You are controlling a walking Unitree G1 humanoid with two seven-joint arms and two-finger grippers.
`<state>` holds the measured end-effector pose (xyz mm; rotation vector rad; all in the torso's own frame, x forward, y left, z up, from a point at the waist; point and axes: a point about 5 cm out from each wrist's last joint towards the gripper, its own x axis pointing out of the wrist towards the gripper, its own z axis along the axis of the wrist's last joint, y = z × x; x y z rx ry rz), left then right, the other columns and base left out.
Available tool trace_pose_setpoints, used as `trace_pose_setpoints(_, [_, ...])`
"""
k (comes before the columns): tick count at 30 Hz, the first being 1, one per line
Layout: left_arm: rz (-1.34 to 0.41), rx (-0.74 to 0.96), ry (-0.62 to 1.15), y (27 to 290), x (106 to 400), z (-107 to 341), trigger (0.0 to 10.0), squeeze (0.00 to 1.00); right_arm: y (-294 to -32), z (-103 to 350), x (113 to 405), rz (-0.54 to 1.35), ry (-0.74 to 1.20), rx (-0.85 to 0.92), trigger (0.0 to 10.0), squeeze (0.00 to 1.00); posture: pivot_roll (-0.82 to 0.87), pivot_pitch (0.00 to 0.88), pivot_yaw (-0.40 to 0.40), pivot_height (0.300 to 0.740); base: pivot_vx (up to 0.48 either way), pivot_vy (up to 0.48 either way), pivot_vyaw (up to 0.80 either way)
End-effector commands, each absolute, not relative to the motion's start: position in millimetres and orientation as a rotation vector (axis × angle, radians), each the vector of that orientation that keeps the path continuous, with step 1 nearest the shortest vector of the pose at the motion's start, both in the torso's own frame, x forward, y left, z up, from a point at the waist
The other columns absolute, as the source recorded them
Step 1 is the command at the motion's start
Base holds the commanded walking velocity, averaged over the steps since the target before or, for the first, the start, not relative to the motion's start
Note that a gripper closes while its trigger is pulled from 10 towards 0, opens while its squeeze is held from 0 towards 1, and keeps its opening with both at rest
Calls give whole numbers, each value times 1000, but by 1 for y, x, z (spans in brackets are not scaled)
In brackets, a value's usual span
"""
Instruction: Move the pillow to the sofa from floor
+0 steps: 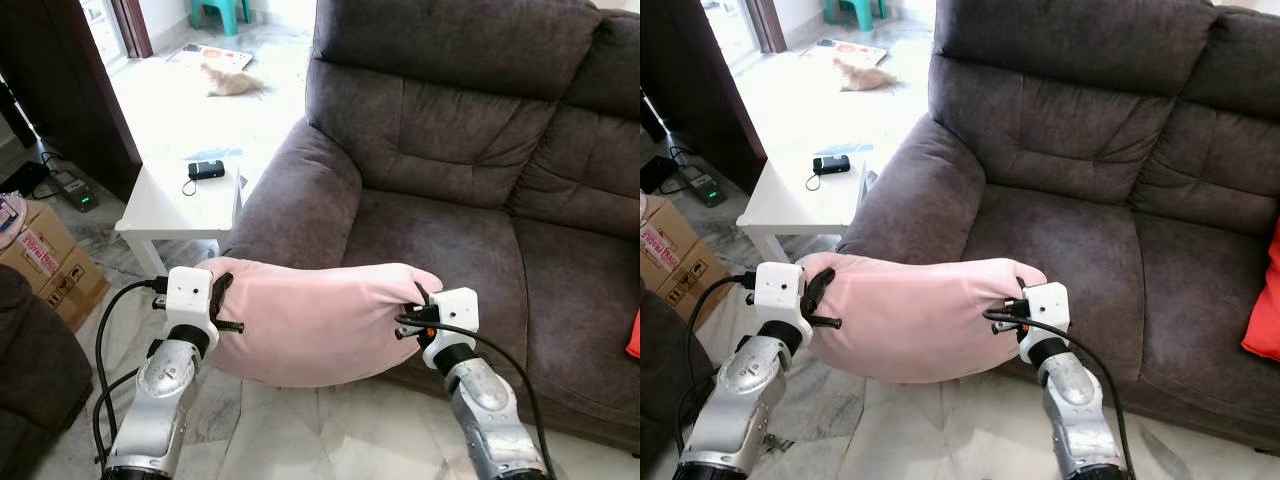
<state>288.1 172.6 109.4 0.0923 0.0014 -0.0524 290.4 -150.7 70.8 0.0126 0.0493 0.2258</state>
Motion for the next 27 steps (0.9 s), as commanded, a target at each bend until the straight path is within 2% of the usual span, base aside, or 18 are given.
trace_pose_setpoints(1, [4,112,-25,180,286,110,10000,0,-166,94,296,135,-54,36,10000,0,3,88,-67,740,0,0,0])
trace_pose_setpoints(14, [-19,74,-121,170,289,119,10000,0,-168,100,303,68,-55,65,10000,0,4,76,-69,740,0,0,0])
trace_pose_setpoints(20, [-27,66,-136,167,290,122,10000,0,-165,102,304,77,-71,69,10000,0,3,69,-69,740,-200,0,-646])
trace_pose_setpoints(27, [-25,60,-141,168,290,120,10000,0,-164,103,305,77,-73,76,10000,0,3,62,-69,740,-104,0,0])
